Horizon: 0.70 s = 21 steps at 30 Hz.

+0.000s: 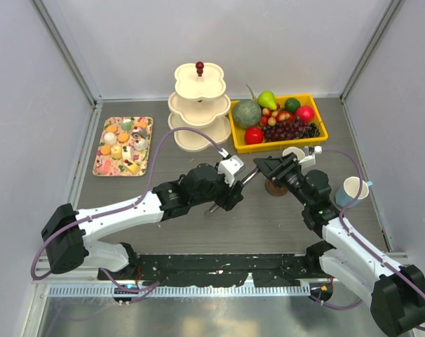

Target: Serve the afternoon tea

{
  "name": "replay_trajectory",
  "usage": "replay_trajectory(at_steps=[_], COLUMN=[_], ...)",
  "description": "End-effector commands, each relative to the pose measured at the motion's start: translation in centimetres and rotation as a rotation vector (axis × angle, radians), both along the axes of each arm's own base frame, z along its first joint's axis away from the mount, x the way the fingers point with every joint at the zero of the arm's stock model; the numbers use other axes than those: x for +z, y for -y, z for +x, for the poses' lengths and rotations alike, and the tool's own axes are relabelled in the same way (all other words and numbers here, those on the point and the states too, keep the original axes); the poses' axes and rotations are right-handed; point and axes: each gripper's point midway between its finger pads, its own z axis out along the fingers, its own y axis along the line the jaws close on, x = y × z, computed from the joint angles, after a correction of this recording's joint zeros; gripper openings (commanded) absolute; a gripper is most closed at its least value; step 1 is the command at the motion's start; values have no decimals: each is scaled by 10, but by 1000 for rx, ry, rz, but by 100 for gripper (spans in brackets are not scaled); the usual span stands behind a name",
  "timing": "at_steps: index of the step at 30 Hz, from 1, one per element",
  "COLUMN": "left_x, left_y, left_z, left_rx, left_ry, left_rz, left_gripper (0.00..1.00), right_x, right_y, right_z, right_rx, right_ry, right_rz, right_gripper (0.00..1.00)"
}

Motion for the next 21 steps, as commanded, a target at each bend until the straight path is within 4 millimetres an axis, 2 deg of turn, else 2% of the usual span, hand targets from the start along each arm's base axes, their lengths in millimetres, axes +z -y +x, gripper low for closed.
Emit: replay_trajectory(at_steps=[1, 3, 5, 7, 9, 10, 11, 12, 14, 16, 17, 18, 19, 21], left_x=[14, 15, 16, 18, 20, 22, 24, 25, 27, 28, 26, 27, 27, 28], left_y=[5, 7, 6, 3, -1, -3, -7, -11, -22, -37, -48, -59, -69, -95], left_z=[2, -2, -2, -2, -2, -2, -1, 1, 7, 13, 17, 19, 22, 25], left_rx=[-10, -36, -39, -36, -27, -21, -8, 4, 59, 117, 166, 203, 241, 323], left_ry=[-5, -18, -23, -24, -26, -25, -23, -26, -30, -46, -67, -81, -97, -134], left_rz=[-24, -27, -24, -22, -21, -22, -23, -23, -12, 1, 18, 27, 35, 69], left_gripper=[57, 50, 35, 27, 24, 23, 22, 22, 22, 22, 24, 26, 30, 34], right_x=[20, 21, 21, 22, 22, 25, 24, 26, 23, 25, 35, 27, 40, 34], right_y=[1, 1, 0, -1, 0, 1, 3, 5, 14, 24, 30, 37, 44, 61], right_z=[0, 0, 0, 0, 0, 1, 2, 2, 5, 5, 7, 6, 6, 2], right_rx=[-1, 0, 3, 9, 15, 15, 14, 13, -6, -32, -58, -73, -104, -149], right_ry=[66, 65, 68, 71, 77, 82, 90, 85, 70, 77, 115, 79, 126, 80], right_rz=[44, 39, 34, 30, 17, 9, -14, -31, -100, -180, -227, -266, -317, -437], right_gripper=[23, 23, 23, 33, 51, 66, 72, 83, 92, 98, 99, 100, 99, 99])
